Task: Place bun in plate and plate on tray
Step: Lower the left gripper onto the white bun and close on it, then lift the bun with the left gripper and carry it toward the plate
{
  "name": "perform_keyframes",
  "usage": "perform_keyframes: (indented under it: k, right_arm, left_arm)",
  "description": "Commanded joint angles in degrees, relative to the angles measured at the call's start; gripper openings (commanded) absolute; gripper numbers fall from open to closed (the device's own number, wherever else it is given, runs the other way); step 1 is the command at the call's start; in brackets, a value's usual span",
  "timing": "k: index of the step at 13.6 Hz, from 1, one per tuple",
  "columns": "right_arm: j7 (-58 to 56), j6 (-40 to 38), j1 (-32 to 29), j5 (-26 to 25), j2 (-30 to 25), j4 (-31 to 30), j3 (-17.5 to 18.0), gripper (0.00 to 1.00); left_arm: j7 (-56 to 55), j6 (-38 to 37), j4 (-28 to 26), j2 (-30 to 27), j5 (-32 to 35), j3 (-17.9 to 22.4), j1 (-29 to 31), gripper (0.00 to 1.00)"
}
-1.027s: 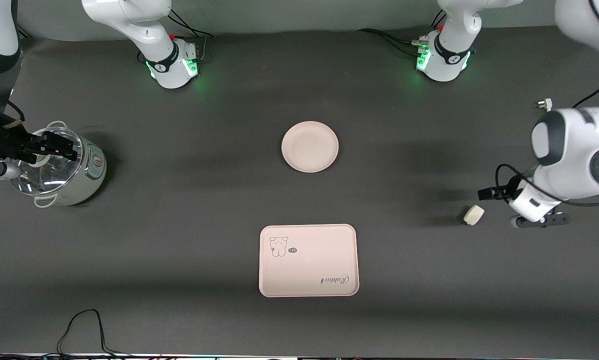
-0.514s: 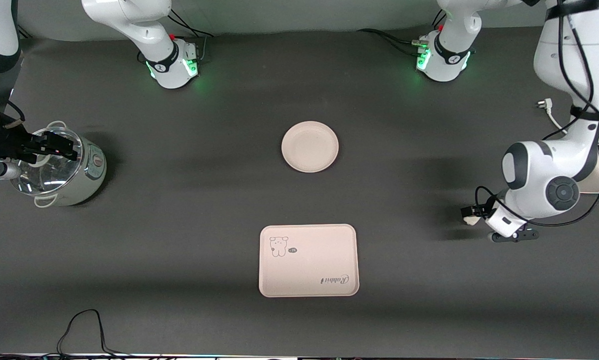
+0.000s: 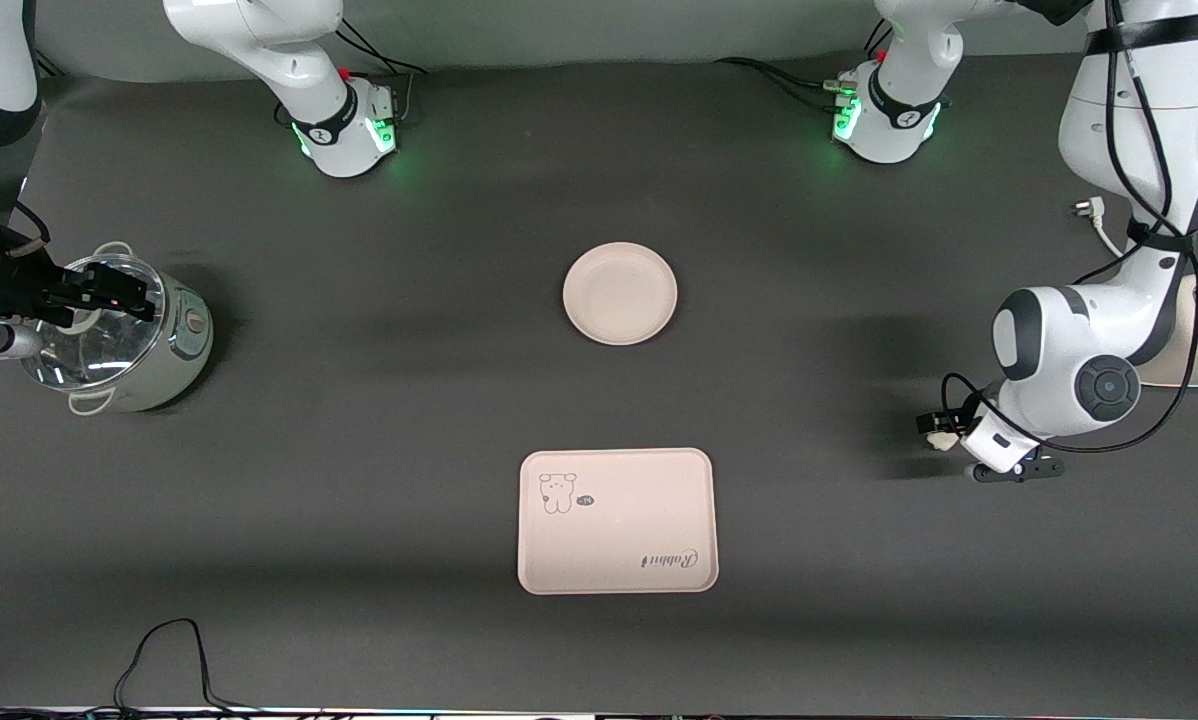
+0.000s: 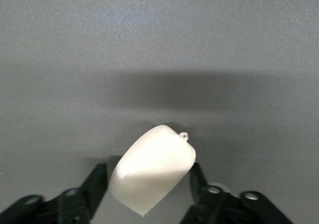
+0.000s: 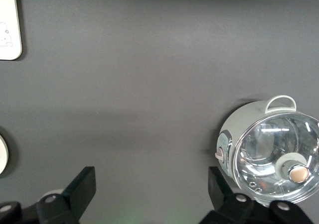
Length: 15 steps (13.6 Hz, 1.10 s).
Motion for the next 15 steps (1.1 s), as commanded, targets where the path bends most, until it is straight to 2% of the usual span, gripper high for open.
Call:
perform_keyframes:
  k: [1,4,7,15]
  right_arm:
    - [-1.46,-0.47,0.31,1.16,-0.42,-0.17,-0.6,1.0]
    - [-1.46,-0.47,0.31,1.16,-0.42,-0.17,-0.6,1.0]
    - [-1.46,-0.39,0.31,1.16,-0.42,-0.17,-0.6,1.0]
    - [-1.46,-0.39,0.31,1.16,-0.51,-0.17,-0.6,1.0]
  left_arm:
    - [-0.03,0.72,-1.02,-0.86,-0.69,-0.3,0.07,0.3]
    - [-0.21,-1.64,-1.02,-3.83,-0.69,-0.3,0.15,0.27]
    - [0.32,-8.75,-0.58,-10.5,-0.61,-0.04,0.42,0.27]
    - [0.93,-41.26,5.57,-34.94,-0.26,0.84,1.56,0.28]
